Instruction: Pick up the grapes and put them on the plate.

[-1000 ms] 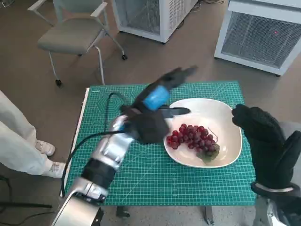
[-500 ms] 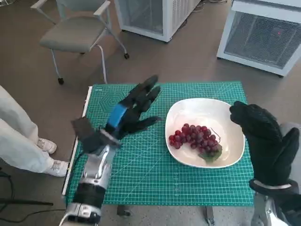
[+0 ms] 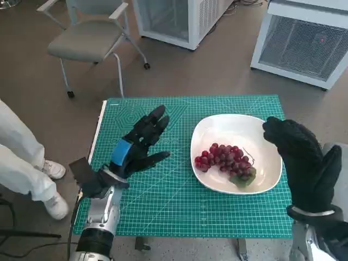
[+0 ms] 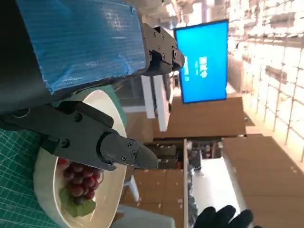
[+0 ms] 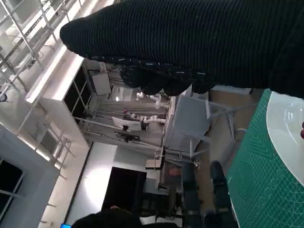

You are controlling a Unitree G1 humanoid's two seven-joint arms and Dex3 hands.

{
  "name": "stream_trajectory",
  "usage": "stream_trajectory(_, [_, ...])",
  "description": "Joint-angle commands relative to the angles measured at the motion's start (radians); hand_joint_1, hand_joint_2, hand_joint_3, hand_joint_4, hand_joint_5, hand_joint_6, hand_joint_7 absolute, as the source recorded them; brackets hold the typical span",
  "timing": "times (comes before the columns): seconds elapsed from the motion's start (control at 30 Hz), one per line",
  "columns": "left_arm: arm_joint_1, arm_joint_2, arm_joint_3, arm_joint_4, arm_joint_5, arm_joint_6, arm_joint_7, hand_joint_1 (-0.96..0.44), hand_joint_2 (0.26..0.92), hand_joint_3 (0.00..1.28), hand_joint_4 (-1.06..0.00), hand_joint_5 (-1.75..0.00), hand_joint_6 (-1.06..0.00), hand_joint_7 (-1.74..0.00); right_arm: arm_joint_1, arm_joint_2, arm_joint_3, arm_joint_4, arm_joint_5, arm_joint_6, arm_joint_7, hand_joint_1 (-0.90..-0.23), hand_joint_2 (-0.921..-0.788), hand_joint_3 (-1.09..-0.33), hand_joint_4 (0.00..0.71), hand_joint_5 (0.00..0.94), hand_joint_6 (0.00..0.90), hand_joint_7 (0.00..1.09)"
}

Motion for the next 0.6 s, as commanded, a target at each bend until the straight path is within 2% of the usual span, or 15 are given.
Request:
stream_trajectory(0.03, [0.035,-0.006,0.011,-0.062,-0.027,0.001,-0.007,-0.48,0.920,0.04,-0.26,-0.01,-0.35,-0.01,-0.001,-0.013,-0.003,0.013,-0.006,0.014,0.009,-0.448,-0.921,-0.639,0.426,0.633,0.188,0.94])
stream_trajectory(0.6, [0.102,-0.012,0.001,-0.166,-0.037,0.015,-0.008,-0.49,0.921,0.05,-0.27,-0.01,-0.37,-0.01,-0.001,-0.019,0.005,0.012,-0.007,0.019,0.012,-0.446,-0.921,-0.640,0.431,0.621,0.191,0.93])
